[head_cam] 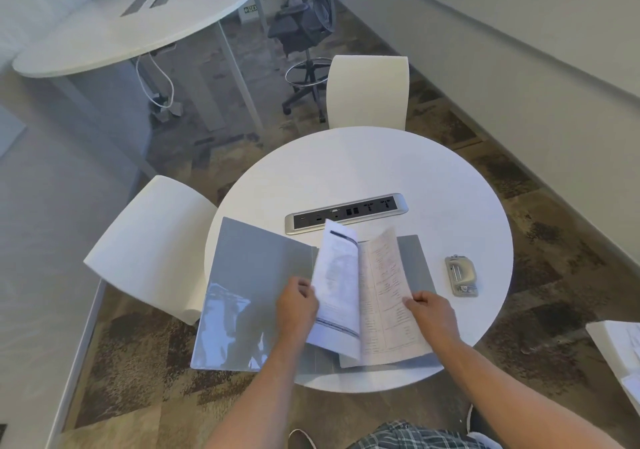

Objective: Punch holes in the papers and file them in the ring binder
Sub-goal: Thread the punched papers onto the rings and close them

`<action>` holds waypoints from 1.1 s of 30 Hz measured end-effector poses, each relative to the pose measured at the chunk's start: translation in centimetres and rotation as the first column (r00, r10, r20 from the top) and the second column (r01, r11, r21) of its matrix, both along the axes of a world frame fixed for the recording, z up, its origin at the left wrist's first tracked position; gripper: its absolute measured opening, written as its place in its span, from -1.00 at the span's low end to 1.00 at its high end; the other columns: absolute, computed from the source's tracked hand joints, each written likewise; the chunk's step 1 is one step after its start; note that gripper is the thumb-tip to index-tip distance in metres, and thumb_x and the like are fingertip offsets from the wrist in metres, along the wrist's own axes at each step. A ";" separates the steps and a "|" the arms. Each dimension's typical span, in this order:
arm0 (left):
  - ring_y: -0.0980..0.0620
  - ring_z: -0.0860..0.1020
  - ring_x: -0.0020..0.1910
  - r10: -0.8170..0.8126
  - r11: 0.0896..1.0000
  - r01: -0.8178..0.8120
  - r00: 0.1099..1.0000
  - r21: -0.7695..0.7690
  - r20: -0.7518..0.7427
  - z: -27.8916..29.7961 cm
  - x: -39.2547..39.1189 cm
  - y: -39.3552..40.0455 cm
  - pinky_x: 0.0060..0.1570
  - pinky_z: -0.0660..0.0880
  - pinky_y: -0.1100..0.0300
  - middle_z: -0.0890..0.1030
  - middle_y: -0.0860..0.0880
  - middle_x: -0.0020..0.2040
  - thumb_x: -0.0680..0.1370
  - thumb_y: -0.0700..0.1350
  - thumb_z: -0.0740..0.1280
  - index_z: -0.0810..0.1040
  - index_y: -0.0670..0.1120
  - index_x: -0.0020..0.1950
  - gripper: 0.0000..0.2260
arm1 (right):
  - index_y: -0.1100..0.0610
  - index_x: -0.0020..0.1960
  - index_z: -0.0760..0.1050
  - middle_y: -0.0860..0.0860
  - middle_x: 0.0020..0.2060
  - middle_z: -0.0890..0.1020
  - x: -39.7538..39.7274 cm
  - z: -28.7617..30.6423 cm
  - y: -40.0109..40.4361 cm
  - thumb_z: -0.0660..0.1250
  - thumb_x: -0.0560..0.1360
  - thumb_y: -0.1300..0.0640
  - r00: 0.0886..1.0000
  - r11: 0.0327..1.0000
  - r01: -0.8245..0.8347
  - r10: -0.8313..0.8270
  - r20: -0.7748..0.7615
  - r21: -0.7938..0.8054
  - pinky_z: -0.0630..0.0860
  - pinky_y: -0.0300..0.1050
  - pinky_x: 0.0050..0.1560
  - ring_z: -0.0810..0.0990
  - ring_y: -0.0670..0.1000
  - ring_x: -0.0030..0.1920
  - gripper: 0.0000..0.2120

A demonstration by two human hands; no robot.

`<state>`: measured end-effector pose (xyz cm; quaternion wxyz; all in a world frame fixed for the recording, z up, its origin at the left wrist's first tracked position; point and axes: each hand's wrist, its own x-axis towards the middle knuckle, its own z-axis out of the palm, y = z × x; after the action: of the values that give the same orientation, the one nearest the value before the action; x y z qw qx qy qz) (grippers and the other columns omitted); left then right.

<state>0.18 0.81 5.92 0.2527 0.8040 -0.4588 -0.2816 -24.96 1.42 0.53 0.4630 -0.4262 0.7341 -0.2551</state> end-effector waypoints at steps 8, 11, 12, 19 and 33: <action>-0.17 0.59 -0.14 -0.082 0.996 0.055 0.884 0.071 0.461 -0.5 8.2 2.1 -0.19 0.50 0.01 0.54 -0.10 0.06 0.57 -0.30 0.24 0.59 -0.09 0.08 -0.80 | 0.19 -0.16 0.61 0.06 -0.21 0.73 -1.0 -0.3 -0.6 0.42 0.58 0.08 0.996 0.998 0.033 -0.037 0.083 0.050 0.64 0.16 0.00 0.72 0.14 -0.16 -0.78; -0.16 0.60 -0.13 -0.152 0.979 0.043 0.803 0.198 0.577 -0.3 8.5 2.4 -0.17 0.49 0.03 0.50 -0.12 0.12 0.56 -0.25 0.29 0.59 -0.10 0.16 -0.80 | 0.26 -0.17 0.62 0.07 -0.23 0.76 -1.1 0.0 -0.6 0.45 0.56 0.10 0.985 0.997 0.055 -0.061 0.163 0.045 0.65 0.18 -0.03 0.74 0.15 -0.20 -0.76; -0.14 0.58 -0.09 -0.179 0.969 0.028 0.769 0.247 0.614 -0.2 8.3 2.5 -0.13 0.49 0.07 0.48 -0.12 0.15 0.55 -0.22 0.31 0.58 -0.09 0.16 -0.80 | 0.29 -0.17 0.62 0.07 -0.24 0.76 -1.1 0.1 -0.6 0.47 0.55 0.11 0.975 0.997 0.063 -0.072 0.210 0.048 0.66 0.20 -0.02 0.75 0.16 -0.20 -0.75; -0.11 0.50 0.25 -0.280 0.960 0.250 0.787 0.131 0.551 -0.5 4.6 1.6 0.23 0.45 0.00 0.49 -0.10 0.33 0.57 -0.08 0.35 0.59 -0.07 0.30 -0.70 | 0.22 -0.18 0.52 0.20 -0.10 0.76 1.3 2.4 -1.3 0.57 0.45 0.04 0.863 0.997 -0.061 0.034 0.504 0.038 0.65 0.24 0.02 0.76 0.29 -0.07 -0.69; 0.11 0.71 -0.17 -0.022 0.999 -0.011 0.814 -0.053 -0.581 2.1 0.5 1.7 -0.14 0.68 0.08 0.76 0.01 -0.21 0.50 0.08 0.52 0.78 0.01 -0.12 -0.84 | 0.10 0.14 0.72 -0.15 0.29 0.66 8.6 4.6 -0.8 0.47 0.50 -0.02 0.710 0.919 -0.351 0.385 0.590 -0.177 0.43 -0.14 0.32 0.60 -0.17 0.29 -0.71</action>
<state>0.71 2.47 8.06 0.4012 0.6714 -0.3696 -0.5017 -16.34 0.65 5.09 0.7062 -0.4692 0.4365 -0.3010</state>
